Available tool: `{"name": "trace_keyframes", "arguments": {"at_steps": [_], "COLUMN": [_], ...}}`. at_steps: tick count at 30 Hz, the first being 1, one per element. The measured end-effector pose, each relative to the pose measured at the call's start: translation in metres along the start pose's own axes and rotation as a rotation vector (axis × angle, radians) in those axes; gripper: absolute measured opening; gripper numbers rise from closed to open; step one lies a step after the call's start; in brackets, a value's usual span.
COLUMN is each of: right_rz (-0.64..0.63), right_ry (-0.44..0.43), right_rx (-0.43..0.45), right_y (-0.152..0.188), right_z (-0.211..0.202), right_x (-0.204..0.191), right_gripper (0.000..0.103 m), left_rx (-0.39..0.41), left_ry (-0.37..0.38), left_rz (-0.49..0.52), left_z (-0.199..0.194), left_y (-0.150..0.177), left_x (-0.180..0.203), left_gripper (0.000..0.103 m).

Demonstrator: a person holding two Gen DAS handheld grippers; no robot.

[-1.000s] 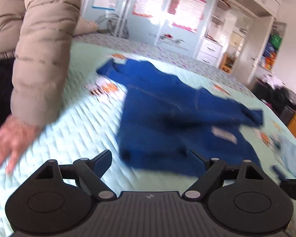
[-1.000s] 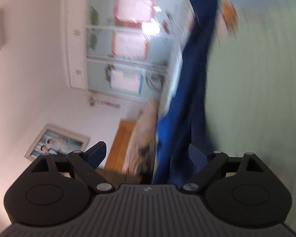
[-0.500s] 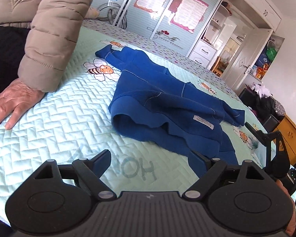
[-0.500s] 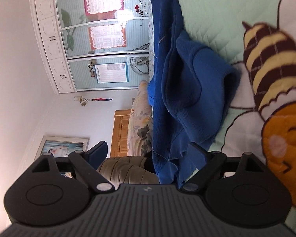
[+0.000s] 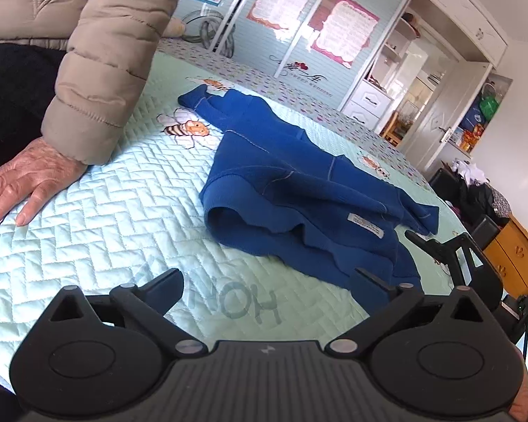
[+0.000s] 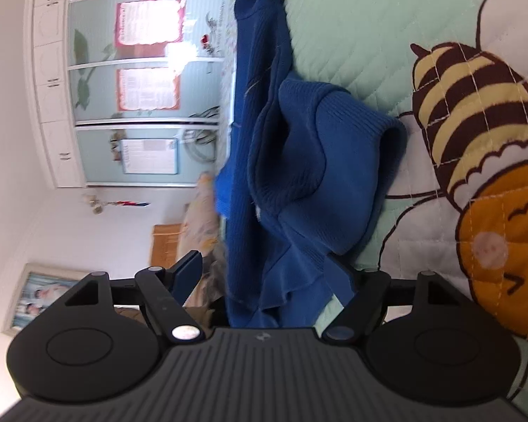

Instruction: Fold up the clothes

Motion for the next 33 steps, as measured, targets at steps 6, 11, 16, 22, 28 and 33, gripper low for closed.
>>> {"name": "trace_keyframes", "arguments": {"at_steps": [6,11,16,22,28,33], "right_rz": [0.066,0.160,0.106,-0.064,-0.023,0.016], "right_ry": [0.072,0.071,0.025,0.077,0.080,0.048], "right_rx": [0.073,0.094,0.085,0.045,0.082,0.103], "right_y": [0.012,0.011,0.006,-0.001,0.001,-0.003], "right_z": [-0.005,-0.003,0.003,0.007,-0.011,-0.017], "right_x": [0.003,0.013,0.014,0.011,0.024,0.035], "right_gripper": [0.076,0.075,0.078,0.060,0.020,0.022], "left_rx": [-0.008,-0.017,-0.032,-0.047,-0.059,-0.074], "left_ry": [-0.002,0.002,0.006,-0.006,-0.014,-0.013], "left_rz": [-0.016,-0.015,-0.005,-0.004,-0.001,0.000], "left_z": [0.001,0.005,0.008,0.012,0.014,0.017], "left_y": [-0.002,-0.001,0.002,0.004,0.004,0.007], "left_x": [-0.004,-0.003,0.000,0.000,0.000,0.001], "left_gripper": [0.101,0.101,0.101,0.101,0.101,0.101]}}
Point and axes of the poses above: each gripper's, at about its wrist camera, not at the fingertips, and z roughly the way its jaws point, x to its right, y to its underside, the point moved 1 cm from there along z, roughly the way its jaws point, and after that the axes turned 3 degrees about y, right-handed, at the moved point
